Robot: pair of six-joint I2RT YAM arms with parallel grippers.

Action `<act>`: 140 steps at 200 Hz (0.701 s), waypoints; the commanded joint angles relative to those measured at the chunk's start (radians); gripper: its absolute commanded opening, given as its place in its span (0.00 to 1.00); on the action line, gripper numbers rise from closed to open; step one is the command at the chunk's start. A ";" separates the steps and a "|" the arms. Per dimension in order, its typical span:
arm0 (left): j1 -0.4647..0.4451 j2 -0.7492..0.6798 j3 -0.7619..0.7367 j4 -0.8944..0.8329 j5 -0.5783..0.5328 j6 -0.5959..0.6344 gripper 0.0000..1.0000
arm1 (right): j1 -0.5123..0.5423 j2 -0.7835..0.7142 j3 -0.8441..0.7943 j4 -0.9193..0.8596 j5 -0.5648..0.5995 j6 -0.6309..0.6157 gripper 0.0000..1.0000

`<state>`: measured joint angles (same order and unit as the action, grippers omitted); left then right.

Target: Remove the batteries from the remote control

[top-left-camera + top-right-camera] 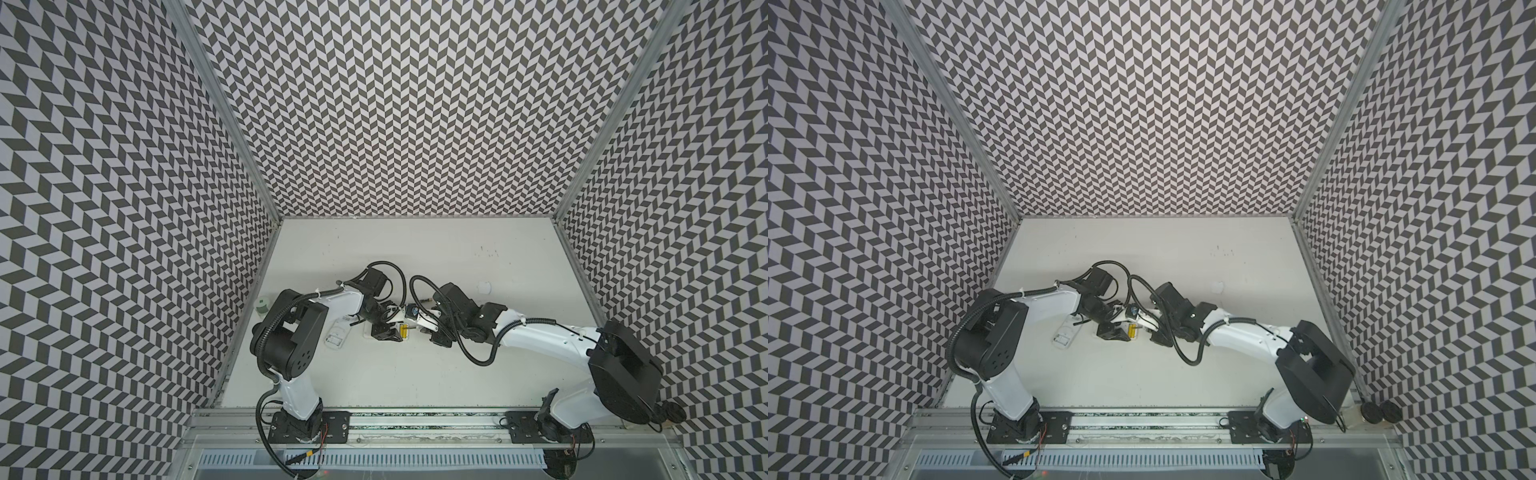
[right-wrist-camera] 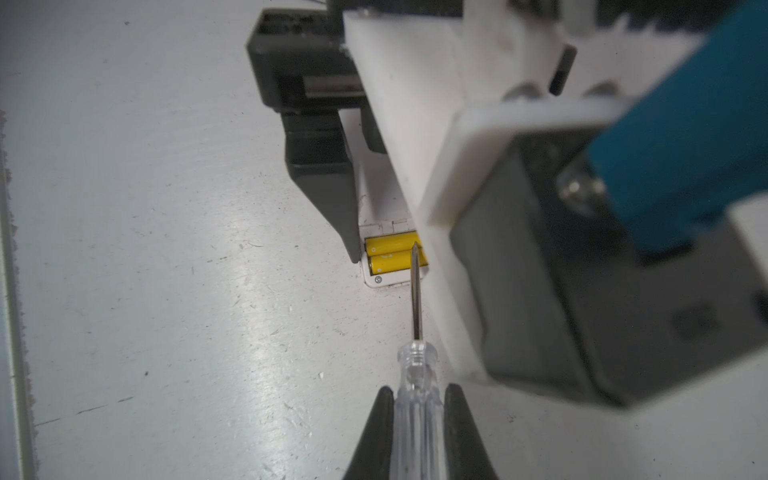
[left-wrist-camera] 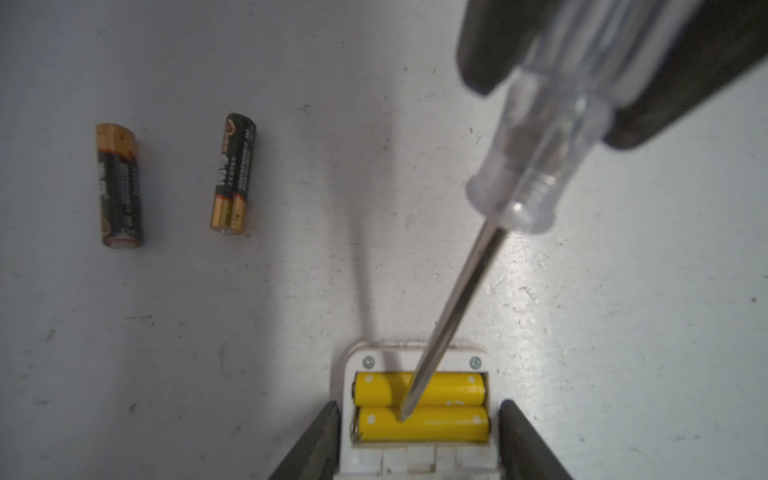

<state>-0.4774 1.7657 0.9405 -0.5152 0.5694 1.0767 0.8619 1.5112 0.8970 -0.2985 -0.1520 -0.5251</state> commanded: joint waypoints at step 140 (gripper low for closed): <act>0.014 -0.016 -0.029 -0.104 -0.097 -0.001 0.61 | -0.057 0.028 0.077 -0.008 -0.138 0.051 0.00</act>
<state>-0.4702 1.7397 0.9405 -0.5541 0.5018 1.0798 0.8062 1.5303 0.9607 -0.3153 -0.2600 -0.4774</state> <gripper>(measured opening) 0.617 0.154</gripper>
